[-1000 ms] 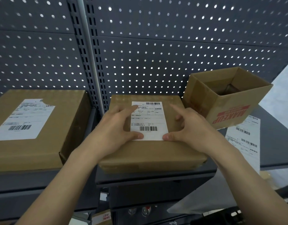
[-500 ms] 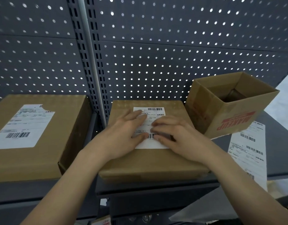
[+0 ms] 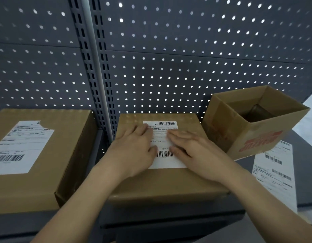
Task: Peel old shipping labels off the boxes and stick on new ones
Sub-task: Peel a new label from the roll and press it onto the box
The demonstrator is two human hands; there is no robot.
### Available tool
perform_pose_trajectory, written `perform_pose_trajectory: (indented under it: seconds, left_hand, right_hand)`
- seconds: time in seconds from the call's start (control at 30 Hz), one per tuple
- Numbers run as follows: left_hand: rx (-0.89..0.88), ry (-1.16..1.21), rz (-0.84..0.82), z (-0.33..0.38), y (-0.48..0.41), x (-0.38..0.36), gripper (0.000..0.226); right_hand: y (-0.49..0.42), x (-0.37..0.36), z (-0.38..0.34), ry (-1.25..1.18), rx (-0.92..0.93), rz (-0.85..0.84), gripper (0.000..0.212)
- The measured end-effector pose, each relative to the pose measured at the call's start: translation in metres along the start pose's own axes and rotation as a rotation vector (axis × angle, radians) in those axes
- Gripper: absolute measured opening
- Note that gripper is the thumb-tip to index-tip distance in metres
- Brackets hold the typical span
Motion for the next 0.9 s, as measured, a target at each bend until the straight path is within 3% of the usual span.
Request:
perform_pose_trajectory:
  seconds: [0.1,0.23,0.5,0.7,0.9]
  left_hand:
    - [-0.001,0.017,0.104,0.005,-0.017,0.005,0.059]
    - [0.023,-0.083,0.019,0.003,-0.03,-0.016,0.068]
    - [0.011,-0.099,0.042,-0.002,-0.03,-0.022,0.066]
    - [-0.046,-0.003,0.242,-0.003,-0.032,0.006,0.055]
    - [-0.018,-0.056,0.115,-0.007,-0.036,-0.007,0.063]
  right_hand:
    - [-0.02,0.003,0.003,0.02,-0.033,0.083,0.044]
    - [-0.04,-0.022,0.017,0.154,-0.083,-0.086,0.058]
    - [-0.039,-0.028,0.019,0.151,-0.082,-0.117,0.064]
    - [-0.039,-0.016,0.015,0.095,-0.068,-0.041,0.054]
    - [-0.051,-0.01,0.017,0.142,-0.015,-0.042,0.061]
Point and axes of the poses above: each hand's wrist, its own y-axis away from the middle knuckle, its own x-axis out of the back of the hand, z = x × y, the point moved 8 cm from there along -y, towards the middle knuckle, and after that the axes turned 5 degrees about y, right-handed, at the moved point
